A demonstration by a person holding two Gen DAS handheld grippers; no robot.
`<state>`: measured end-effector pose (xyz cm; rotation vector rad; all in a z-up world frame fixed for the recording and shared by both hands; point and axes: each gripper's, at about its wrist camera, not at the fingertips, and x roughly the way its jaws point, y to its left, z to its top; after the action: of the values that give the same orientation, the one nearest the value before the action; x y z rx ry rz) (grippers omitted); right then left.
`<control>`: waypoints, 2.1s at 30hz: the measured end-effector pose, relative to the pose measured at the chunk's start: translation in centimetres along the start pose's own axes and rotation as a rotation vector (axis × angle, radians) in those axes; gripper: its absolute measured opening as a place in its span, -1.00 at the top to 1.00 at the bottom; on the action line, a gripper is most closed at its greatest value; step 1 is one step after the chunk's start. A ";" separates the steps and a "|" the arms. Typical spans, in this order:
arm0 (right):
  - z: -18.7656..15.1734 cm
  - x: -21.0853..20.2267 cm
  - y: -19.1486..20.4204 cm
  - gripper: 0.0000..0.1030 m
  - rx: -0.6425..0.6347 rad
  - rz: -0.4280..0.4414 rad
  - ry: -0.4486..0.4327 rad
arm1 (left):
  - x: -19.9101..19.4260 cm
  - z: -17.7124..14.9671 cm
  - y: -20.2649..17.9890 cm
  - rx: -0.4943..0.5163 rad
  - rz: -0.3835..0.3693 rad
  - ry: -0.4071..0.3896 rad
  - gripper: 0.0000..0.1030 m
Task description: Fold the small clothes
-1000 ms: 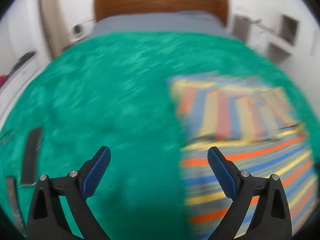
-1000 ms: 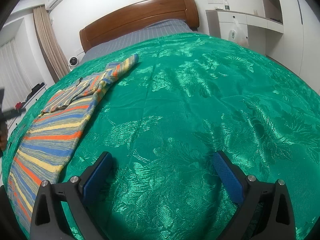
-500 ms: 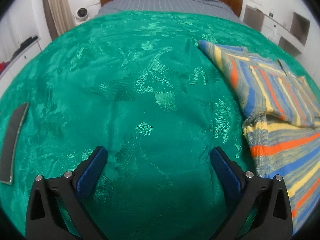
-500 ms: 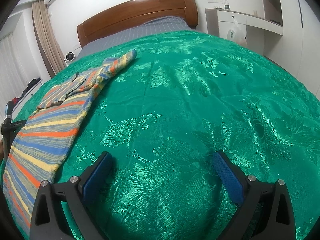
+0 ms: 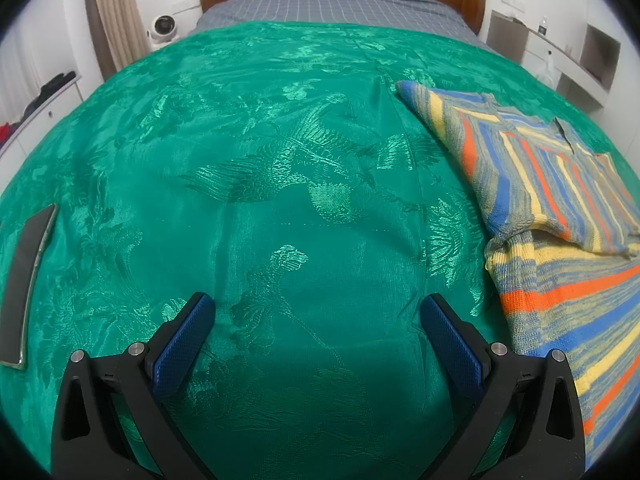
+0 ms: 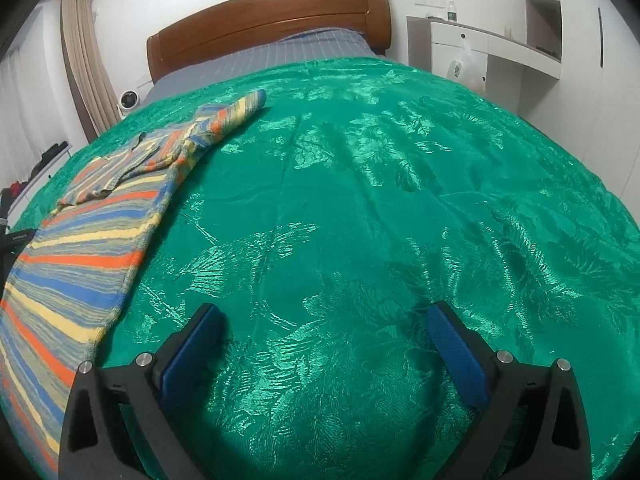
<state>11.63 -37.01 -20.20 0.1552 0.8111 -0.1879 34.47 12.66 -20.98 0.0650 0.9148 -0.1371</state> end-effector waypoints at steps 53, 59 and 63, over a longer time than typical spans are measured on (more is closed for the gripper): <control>0.0 0.3 0.8 -0.98 -0.025 -0.115 0.029 | 0.0 0.0 0.0 0.003 -0.003 -0.001 -0.99; 0.1 0.4 0.9 -0.98 -0.028 -0.127 0.035 | 0.0 0.0 0.0 0.003 -0.003 -0.001 -0.99; 0.2 0.5 1.0 -0.98 -0.028 -0.139 0.041 | 0.0 0.0 0.0 0.003 -0.003 -0.001 -0.99</control>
<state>12.36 -36.13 -20.36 0.0768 0.8657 -0.3053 34.45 12.63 -20.98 0.0663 0.9136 -0.1417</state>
